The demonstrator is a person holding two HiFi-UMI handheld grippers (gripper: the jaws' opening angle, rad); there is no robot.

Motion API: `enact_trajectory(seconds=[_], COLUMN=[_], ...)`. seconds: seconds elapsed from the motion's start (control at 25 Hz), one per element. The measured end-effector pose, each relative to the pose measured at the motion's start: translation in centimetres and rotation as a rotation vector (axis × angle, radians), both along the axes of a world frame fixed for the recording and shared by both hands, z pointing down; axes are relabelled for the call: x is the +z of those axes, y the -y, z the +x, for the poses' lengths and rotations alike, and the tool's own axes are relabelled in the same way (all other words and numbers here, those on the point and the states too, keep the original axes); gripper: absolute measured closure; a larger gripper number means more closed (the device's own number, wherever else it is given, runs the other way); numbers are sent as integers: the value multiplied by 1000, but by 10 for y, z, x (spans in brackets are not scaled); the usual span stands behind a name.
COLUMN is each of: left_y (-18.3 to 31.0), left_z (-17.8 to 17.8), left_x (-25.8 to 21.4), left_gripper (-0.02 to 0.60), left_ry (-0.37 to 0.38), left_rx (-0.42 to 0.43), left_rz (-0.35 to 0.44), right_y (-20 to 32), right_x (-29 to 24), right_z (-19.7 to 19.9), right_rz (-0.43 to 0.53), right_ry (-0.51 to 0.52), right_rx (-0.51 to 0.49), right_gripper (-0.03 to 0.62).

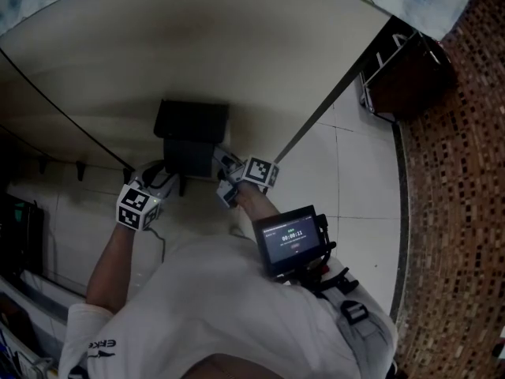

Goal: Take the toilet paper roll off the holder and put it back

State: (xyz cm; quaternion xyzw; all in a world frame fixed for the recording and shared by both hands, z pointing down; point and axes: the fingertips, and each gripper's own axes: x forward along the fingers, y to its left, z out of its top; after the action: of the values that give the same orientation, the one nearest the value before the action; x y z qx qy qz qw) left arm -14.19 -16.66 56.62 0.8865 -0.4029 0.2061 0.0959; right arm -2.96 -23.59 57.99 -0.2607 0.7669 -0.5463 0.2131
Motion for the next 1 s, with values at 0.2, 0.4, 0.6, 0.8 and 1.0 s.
enact_trajectory(seconds=[0.2, 0.4, 0.6, 0.8, 1.0], left_y=[2, 9, 7, 16, 13], left_z=[-5, -10, -11, -9, -9], left_x=[3, 5, 5, 5, 6], left_gripper=[410, 410, 410, 411, 411], left_ry=[14, 19, 20, 36, 46], left_rx=[0, 0, -12, -20, -18], left_rz=[-1, -8, -8, -10, -16], right_y=[1, 7, 3, 14, 10], right_x=[2, 10, 12, 20, 22], right_z=[-20, -40, -54, -69, -74], right_rz=[32, 59, 89, 79, 93], right_ry=[-14, -43, -77, -75, -87], right_rx=[-120, -201, -285, -336, -356], right_gripper=[177, 177, 178, 183, 183])
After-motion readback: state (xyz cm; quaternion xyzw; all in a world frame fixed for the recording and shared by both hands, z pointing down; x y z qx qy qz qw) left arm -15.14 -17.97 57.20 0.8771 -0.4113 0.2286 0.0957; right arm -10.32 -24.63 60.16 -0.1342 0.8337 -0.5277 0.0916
